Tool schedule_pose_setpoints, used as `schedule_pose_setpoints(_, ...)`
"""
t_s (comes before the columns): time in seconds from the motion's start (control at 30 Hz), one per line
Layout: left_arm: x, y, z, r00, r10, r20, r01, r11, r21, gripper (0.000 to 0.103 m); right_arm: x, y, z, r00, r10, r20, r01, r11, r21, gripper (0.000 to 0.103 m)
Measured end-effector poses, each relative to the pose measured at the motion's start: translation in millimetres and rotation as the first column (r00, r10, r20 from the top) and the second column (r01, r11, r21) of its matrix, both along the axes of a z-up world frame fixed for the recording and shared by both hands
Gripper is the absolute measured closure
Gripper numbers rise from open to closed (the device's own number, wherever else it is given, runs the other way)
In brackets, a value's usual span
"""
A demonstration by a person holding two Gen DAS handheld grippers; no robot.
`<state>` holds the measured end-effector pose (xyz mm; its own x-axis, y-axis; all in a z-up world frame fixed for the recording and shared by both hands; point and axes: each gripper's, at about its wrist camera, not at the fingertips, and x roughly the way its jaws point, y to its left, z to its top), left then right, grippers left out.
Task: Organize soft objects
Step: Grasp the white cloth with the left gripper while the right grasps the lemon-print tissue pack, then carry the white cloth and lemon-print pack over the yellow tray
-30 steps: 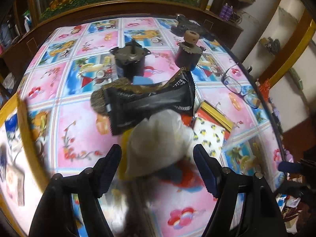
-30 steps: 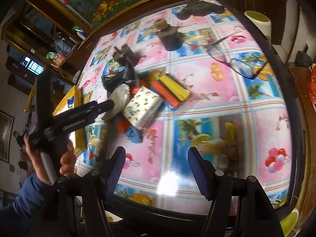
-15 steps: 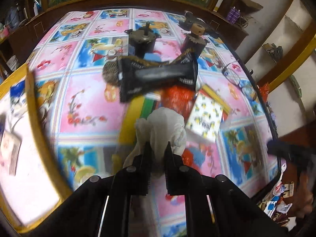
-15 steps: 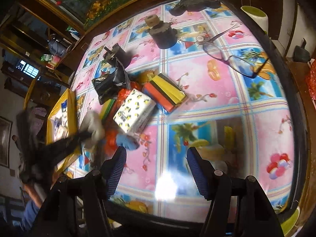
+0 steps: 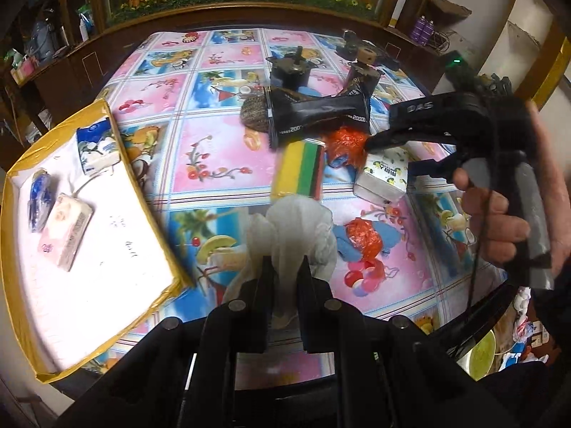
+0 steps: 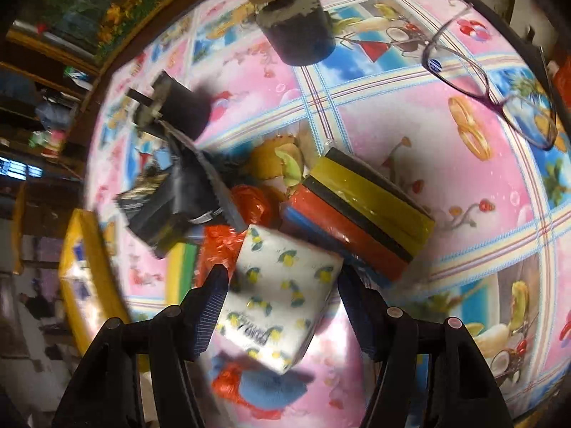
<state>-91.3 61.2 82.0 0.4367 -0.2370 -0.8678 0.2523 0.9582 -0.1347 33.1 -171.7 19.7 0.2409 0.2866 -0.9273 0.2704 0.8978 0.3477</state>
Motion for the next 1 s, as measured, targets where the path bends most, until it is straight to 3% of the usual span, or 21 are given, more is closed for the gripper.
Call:
schedule_pose_setpoints(0.07, 1, 3, 0, 1.000, 0.004, -0.002, -0.004, 1.000, -0.006, 0.091, 0, 6, 3, 0.999, 0.036, -0.018, -0.037, 0.998, -0.046, 0.046)
schedule_pose_setpoints(0.13, 2, 5, 1, 1.000, 0.006, 0.002, -0.006, 1.000, -0.007, 0.091, -4, 7, 13, 0.998, 0.058, -0.013, -0.059, 0.995, -0.085, 0.065)
schedule_pose_setpoints(0.23, 5, 6, 2, 1.000, 0.003, 0.006, -0.003, 1.000, -0.017, 0.091, -15, -4, 22, 0.997, 0.073, -0.004, -0.073, 0.996, -0.047, 0.074)
schedule_pose_setpoints(0.37, 9, 0, 3, 1.000, -0.015, 0.009, 0.015, 0.999, -0.030, 0.091, -41, -24, 31, 0.998, 0.064, 0.026, -0.065, 0.998, 0.016, 0.076)
schedule_pose_setpoints(0.53, 13, -15, 1, 0.999, -0.049, 0.008, 0.049, 0.998, -0.044, 0.091, -72, -38, 41, 0.995, 0.065, 0.075, -0.067, 0.997, 0.025, 0.077)
schedule_pose_setpoints(1.0, 20, -67, 12, 0.984, -0.175, 0.035, 0.177, 0.982, -0.065, 0.091, -112, -66, 78, 0.977, 0.068, 0.204, -0.078, 0.996, 0.041, 0.077)
